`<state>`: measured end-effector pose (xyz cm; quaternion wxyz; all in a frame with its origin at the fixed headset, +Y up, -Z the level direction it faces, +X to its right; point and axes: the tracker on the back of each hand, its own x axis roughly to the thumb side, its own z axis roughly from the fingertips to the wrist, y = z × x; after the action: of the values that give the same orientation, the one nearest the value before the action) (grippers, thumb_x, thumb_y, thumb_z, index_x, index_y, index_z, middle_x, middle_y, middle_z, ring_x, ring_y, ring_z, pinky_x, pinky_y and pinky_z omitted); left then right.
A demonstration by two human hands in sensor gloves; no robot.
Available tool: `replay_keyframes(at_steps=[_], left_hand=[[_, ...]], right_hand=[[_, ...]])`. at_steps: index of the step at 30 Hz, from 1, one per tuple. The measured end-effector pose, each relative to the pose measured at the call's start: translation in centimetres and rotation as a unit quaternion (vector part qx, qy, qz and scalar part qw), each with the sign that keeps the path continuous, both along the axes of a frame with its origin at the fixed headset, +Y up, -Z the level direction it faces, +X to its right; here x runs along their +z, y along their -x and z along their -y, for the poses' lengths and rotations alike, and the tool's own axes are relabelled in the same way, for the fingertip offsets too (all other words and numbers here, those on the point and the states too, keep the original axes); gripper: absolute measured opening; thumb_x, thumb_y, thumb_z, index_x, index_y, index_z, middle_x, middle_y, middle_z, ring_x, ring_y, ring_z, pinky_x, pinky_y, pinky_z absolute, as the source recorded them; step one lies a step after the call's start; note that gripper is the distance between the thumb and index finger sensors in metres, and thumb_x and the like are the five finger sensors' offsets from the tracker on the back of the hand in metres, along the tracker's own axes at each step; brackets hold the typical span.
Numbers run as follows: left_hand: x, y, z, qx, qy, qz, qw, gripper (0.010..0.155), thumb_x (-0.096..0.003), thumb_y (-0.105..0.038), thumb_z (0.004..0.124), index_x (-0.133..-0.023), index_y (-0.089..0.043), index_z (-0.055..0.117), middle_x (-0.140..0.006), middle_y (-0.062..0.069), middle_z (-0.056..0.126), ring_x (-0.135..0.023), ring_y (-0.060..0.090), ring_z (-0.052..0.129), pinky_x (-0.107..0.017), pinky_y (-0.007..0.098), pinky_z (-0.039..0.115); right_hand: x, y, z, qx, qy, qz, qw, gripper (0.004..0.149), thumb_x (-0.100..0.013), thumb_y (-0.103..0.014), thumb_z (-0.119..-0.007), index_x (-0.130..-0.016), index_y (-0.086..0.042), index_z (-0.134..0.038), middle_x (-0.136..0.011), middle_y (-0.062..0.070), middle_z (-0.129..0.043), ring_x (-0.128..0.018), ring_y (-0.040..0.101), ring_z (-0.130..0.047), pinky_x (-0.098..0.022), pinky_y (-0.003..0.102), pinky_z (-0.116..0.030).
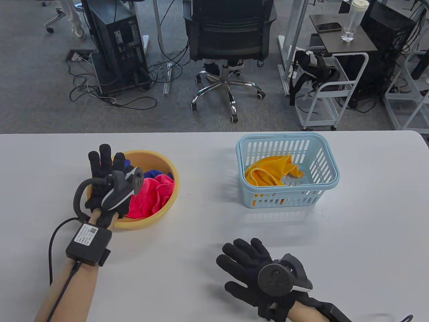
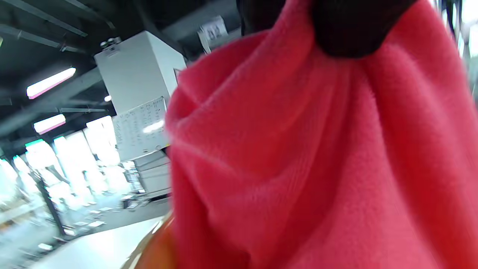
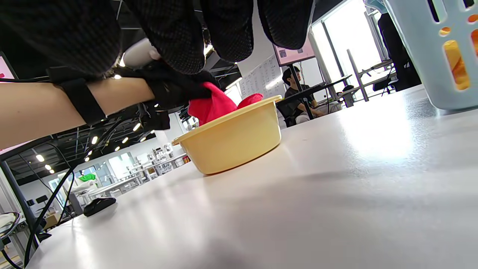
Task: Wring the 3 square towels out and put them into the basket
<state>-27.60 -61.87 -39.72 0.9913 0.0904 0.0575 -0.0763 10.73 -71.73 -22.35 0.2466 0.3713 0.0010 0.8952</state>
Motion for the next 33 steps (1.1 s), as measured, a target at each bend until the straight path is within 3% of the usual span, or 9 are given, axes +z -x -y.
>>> replay_keyframes(at_steps=[6,13,16,21,24,26,28,30,33], left_hand=[[5.3,0.9,-8.4,0.228,-0.134,0.072,0.962,0.046,-0.0524,-0.053,0.072,-0.097,-0.047,0.063,-0.094,-0.016,0.082,-0.115,0.024,0.056,-0.087,0.052,0.035],[12.4,-2.4,-14.1,0.225,-0.182,0.138,0.947,0.047,-0.0529,-0.057,0.067,-0.099,-0.047,0.061,-0.076,-0.011,0.087,-0.094,0.021,0.080,-0.080,0.049,0.055],[14.6,-4.6,-13.7,0.235,-0.167,0.171,0.942,0.048,-0.0531,-0.057,0.067,-0.099,-0.046,0.061,-0.072,-0.011,0.089,-0.089,0.020,0.084,-0.078,0.048,0.059],[16.6,-8.1,-10.3,0.315,-0.103,0.238,0.913,0.048,-0.0532,-0.057,0.067,-0.099,-0.044,0.062,-0.068,-0.011,0.090,-0.084,0.020,0.088,-0.076,0.048,0.062],[16.4,-8.8,-8.8,0.406,-0.057,0.267,0.872,0.048,-0.0536,-0.057,0.067,-0.099,-0.043,0.062,-0.066,-0.010,0.090,-0.083,0.020,0.088,-0.075,0.048,0.062],[15.7,-8.8,-8.2,0.454,-0.044,0.272,0.847,0.048,-0.0539,-0.057,0.068,-0.099,-0.042,0.063,-0.067,-0.009,0.090,-0.084,0.021,0.087,-0.075,0.049,0.061],[15.1,-8.6,-8.1,0.444,-0.071,0.250,0.857,0.049,-0.0537,-0.057,0.069,-0.100,-0.042,0.064,-0.069,-0.009,0.091,-0.087,0.023,0.086,-0.076,0.049,0.060],[15.1,-8.5,-8.2,0.328,-0.109,0.191,0.919,0.053,-0.0542,-0.059,0.067,-0.104,-0.044,0.056,-0.092,-0.013,0.081,-0.103,0.029,0.071,-0.081,0.052,0.051],[16.3,-9.0,-7.8,0.176,-0.148,0.144,0.962,0.064,-0.0537,-0.064,0.065,-0.110,-0.050,0.036,-0.118,-0.014,0.043,-0.118,0.031,0.042,-0.086,0.056,0.034]], right_hand=[[-0.2,0.0,0.3,-0.001,0.002,0.003,1.000,0.070,-0.054,-0.058,-0.069,-0.112,-0.022,-0.054,-0.119,0.008,-0.042,-0.107,0.048,-0.040,-0.073,0.068,-0.019],[0.6,0.3,-2.7,-0.118,-0.058,0.006,0.991,0.074,-0.055,-0.058,-0.070,-0.114,-0.021,-0.044,-0.120,0.006,-0.037,-0.108,0.048,-0.039,-0.073,0.069,-0.020],[1.4,2.0,-5.6,-0.193,-0.065,-0.005,0.979,0.082,-0.054,-0.057,-0.075,-0.114,-0.018,-0.035,-0.120,0.008,-0.033,-0.108,0.048,-0.037,-0.073,0.069,-0.020],[1.0,6.1,-9.0,-0.123,-0.078,0.041,0.989,0.110,-0.047,-0.060,-0.087,-0.112,-0.019,-0.008,-0.120,0.008,-0.014,-0.109,0.049,-0.025,-0.073,0.070,-0.012],[-0.1,6.5,-10.9,-0.129,-0.201,0.094,0.966,0.089,-0.046,-0.054,-0.091,-0.113,-0.018,-0.043,-0.117,0.007,-0.044,-0.106,0.047,-0.048,-0.074,0.070,-0.025],[-1.1,5.8,-11.9,-0.165,-0.227,0.105,0.954,0.059,-0.051,-0.055,-0.084,-0.099,-0.022,-0.074,-0.103,0.002,-0.076,-0.094,0.041,-0.074,-0.074,0.068,-0.037],[-2.4,4.7,-12.8,-0.225,-0.184,0.092,0.952,0.054,-0.052,-0.059,-0.080,-0.087,-0.018,-0.087,-0.090,0.005,-0.089,-0.086,0.040,-0.083,-0.072,0.067,-0.047],[-3.6,3.1,-13.3,-0.262,-0.120,0.099,0.952,0.055,-0.051,-0.063,-0.076,-0.074,-0.016,-0.096,-0.078,0.005,-0.098,-0.077,0.039,-0.091,-0.070,0.065,-0.053],[-4.5,1.4,-13.2,-0.296,-0.082,0.109,0.945,0.056,-0.052,-0.062,-0.072,-0.059,-0.015,-0.103,-0.064,0.004,-0.105,-0.067,0.038,-0.098,-0.065,0.064,-0.061]])
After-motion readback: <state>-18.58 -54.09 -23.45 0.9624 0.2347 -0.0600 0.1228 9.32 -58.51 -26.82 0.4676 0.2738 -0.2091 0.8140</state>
